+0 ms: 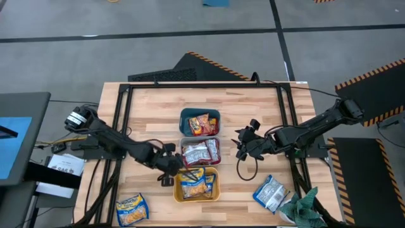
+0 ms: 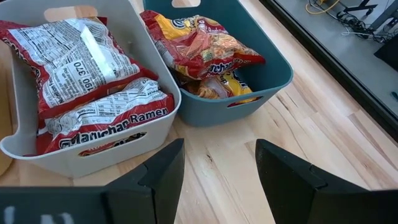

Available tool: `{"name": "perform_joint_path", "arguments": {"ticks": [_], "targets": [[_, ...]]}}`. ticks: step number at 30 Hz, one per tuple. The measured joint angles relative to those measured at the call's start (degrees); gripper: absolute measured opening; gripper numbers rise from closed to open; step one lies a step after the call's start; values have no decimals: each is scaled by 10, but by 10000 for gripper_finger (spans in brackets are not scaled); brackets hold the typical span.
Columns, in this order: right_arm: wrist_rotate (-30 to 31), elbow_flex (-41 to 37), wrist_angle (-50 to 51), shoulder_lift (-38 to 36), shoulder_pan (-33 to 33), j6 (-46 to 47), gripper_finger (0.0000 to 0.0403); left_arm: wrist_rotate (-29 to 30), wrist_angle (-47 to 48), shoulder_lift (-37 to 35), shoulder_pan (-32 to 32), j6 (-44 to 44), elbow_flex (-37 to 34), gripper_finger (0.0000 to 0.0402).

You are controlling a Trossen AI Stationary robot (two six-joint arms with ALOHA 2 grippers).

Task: Sort Maruchan noodles
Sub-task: Adjust the yellow bin, then put the blue noodle pack into the yellow bin

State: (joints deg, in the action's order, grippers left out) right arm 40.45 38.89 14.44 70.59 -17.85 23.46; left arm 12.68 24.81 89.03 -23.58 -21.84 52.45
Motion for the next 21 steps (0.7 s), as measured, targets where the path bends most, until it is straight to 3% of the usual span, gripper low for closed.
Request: {"name": "perform_joint_path", "arguments": {"ticks": [7,12,17,21], "targets": [[0,0,1,0,0,-2,218,16,105,-12,3,-8,24,0],[0,0,4,0,0,-2,218,72,174,-48,-15,-25,35,0],[-1,0,0,0,-6,0,218,108,79,-137,-32,23,-1,0],[-2,0,0,0,-15,1,218,40,-102,-236,-26,124,-86,0]]}}
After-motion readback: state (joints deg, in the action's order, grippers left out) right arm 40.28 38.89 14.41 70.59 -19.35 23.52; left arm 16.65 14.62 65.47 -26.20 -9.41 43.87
